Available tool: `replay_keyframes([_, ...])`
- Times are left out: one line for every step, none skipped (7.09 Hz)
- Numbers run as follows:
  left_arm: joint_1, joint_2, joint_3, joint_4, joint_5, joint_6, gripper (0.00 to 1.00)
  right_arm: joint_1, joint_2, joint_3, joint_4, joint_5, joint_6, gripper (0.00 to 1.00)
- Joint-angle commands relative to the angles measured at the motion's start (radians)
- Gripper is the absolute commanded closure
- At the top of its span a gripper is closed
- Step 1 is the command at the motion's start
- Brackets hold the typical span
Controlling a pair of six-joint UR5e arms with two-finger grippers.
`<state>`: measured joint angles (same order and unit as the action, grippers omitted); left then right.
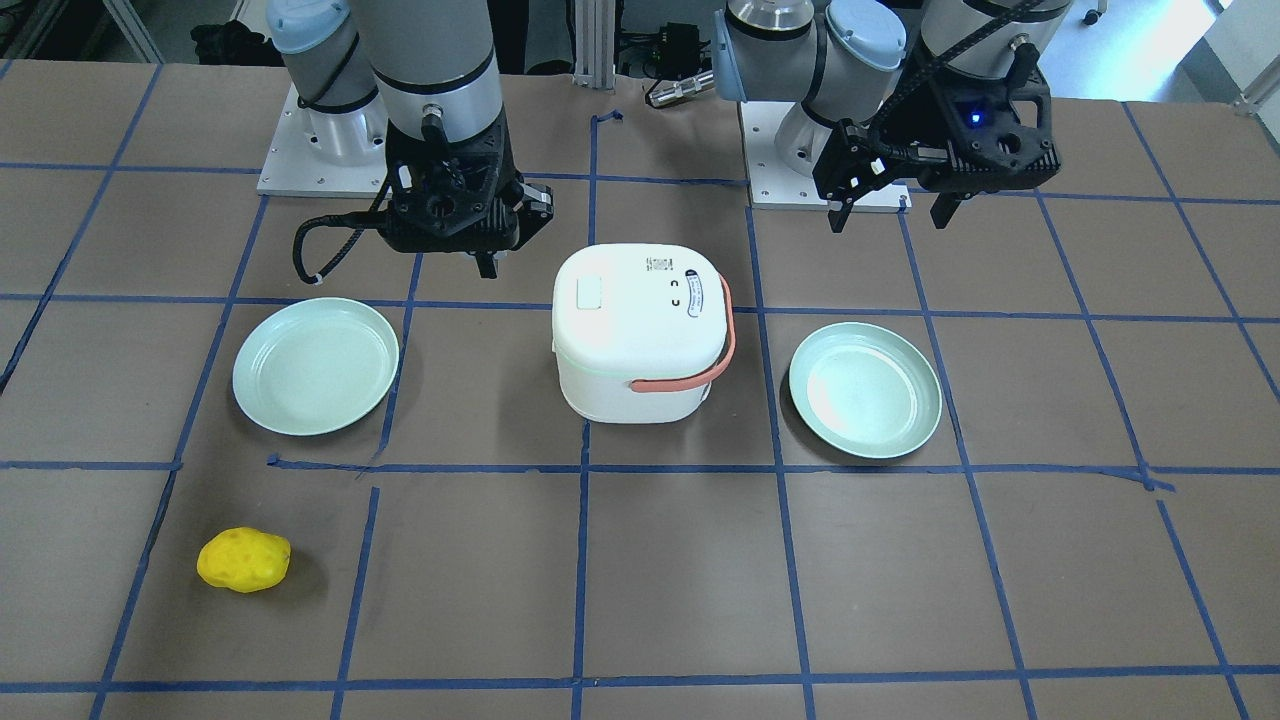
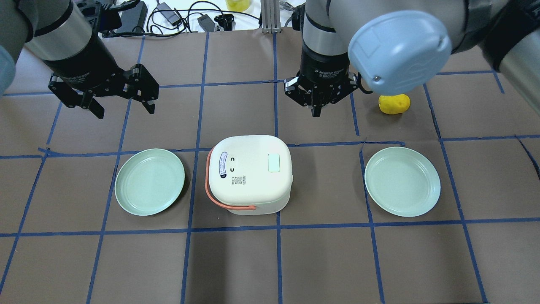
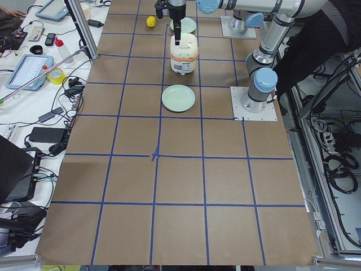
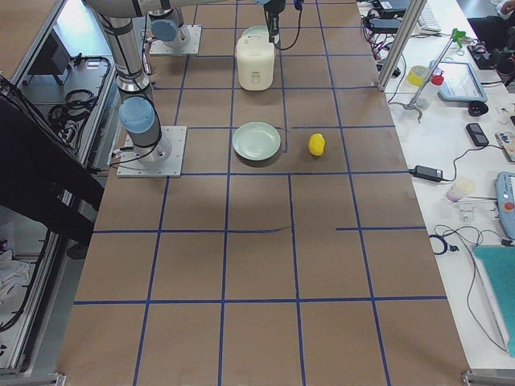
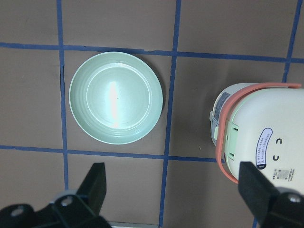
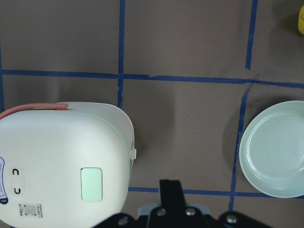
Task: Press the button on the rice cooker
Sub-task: 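Move the right gripper over the rice cooker's lid button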
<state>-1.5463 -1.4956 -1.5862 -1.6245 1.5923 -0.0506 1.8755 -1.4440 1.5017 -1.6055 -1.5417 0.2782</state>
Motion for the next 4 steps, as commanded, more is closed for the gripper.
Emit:
replay_keyframes([0.000, 0.000, 0.000, 0.000, 0.000, 0.001, 0.00, 0.062, 0.019, 0.095, -0.139, 0.014, 0.140, 1.00])
replay_keyframes([0.000, 0.000, 0.000, 0.000, 0.000, 0.000, 0.00, 0.091, 0.028, 0.118, -0.174, 0.014, 0.210, 1.00])
replay_keyframes([0.000, 0.000, 0.002, 0.000, 0.000, 0.001, 0.00, 0.099, 0.030, 0.129, -0.183, 0.014, 0.214, 1.00])
replay_keyframes([0.000, 0.000, 0.000, 0.000, 0.000, 0.000, 0.00, 0.100, 0.043, 0.138, -0.232, 0.035, 0.220, 1.00])
